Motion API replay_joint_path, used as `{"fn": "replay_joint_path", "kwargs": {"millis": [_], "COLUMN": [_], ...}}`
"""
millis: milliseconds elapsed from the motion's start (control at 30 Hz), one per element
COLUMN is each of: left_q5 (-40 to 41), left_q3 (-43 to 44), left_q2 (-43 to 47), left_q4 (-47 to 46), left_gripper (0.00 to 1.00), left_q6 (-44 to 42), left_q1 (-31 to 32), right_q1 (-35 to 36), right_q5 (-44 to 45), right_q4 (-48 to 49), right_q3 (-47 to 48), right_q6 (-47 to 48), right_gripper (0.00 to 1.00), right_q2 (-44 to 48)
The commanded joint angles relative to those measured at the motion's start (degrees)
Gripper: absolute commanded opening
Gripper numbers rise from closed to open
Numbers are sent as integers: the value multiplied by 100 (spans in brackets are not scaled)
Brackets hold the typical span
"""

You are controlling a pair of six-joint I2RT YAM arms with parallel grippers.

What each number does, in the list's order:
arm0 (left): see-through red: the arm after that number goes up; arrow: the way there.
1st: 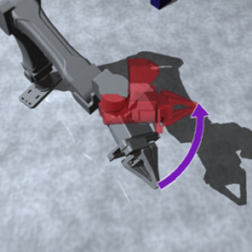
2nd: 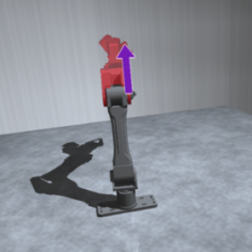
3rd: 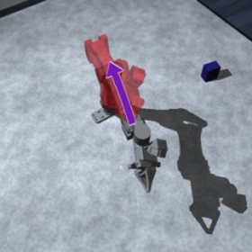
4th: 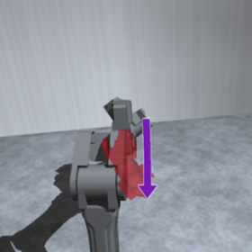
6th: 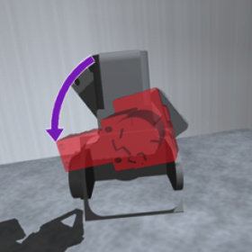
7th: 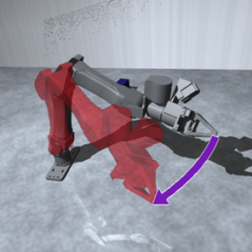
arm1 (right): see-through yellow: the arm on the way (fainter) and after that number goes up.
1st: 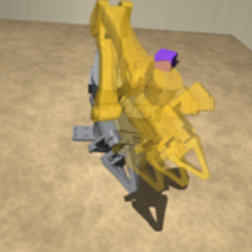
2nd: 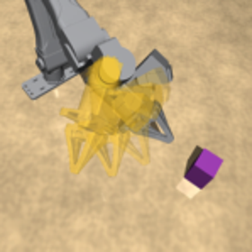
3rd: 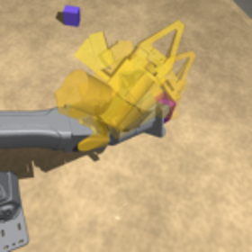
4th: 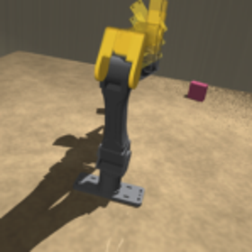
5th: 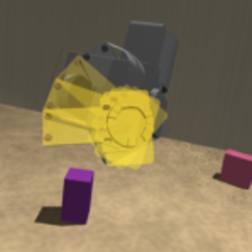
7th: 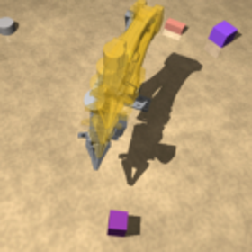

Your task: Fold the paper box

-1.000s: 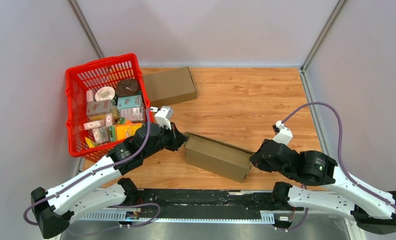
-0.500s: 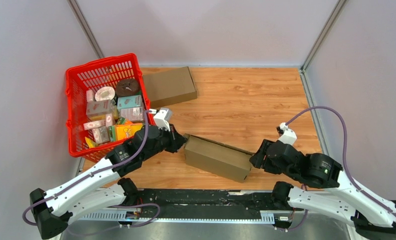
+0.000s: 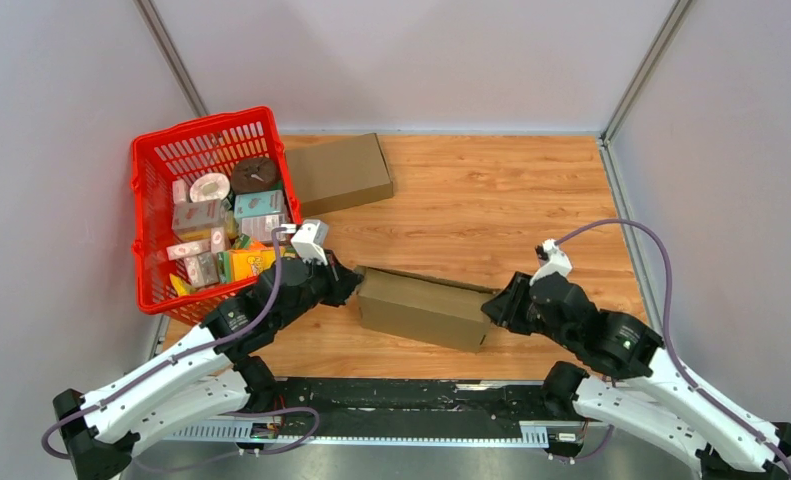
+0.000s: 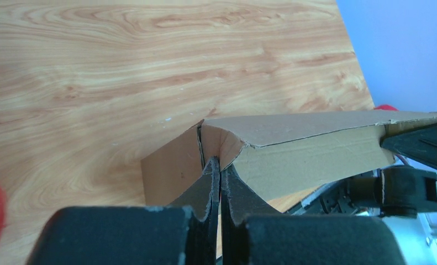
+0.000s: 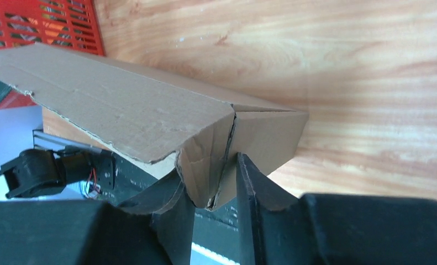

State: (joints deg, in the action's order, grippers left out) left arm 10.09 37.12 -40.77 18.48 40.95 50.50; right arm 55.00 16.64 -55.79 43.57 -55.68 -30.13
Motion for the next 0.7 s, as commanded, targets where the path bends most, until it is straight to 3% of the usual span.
{"fn": "replay_joint_path", "kwargs": {"millis": [0, 100, 167, 333, 500, 667], "left_q5": [397, 520, 547, 626, 696, 749], "left_q3": [-179, -136, -109, -47, -39, 23], "left_q2": [61, 35, -9, -132, -150, -194], "left_q4": [630, 674, 692, 780, 780, 841], "left_gripper": [0, 0, 0, 0, 0, 0], "left_q6": [221, 238, 238, 264, 282, 247], "left_q1": [12, 21, 21, 30, 91, 153], "right_q1": [-760, -1104, -1158, -1176, -1167, -1176], "right_q5": [-914, -1137, -1032, -329, -266, -443], "right_q4": [1234, 1483, 1239, -711, -1565, -1619], "right_q3": [-33, 229, 745, 2048, 2568, 2428], "right_q6": [1251, 1779, 2164, 2570, 2738, 2641], "right_gripper": [30, 33, 43, 54, 56, 49], "right_q2": [-730, -1240, -1705, -2541, -2612, -2542]}}
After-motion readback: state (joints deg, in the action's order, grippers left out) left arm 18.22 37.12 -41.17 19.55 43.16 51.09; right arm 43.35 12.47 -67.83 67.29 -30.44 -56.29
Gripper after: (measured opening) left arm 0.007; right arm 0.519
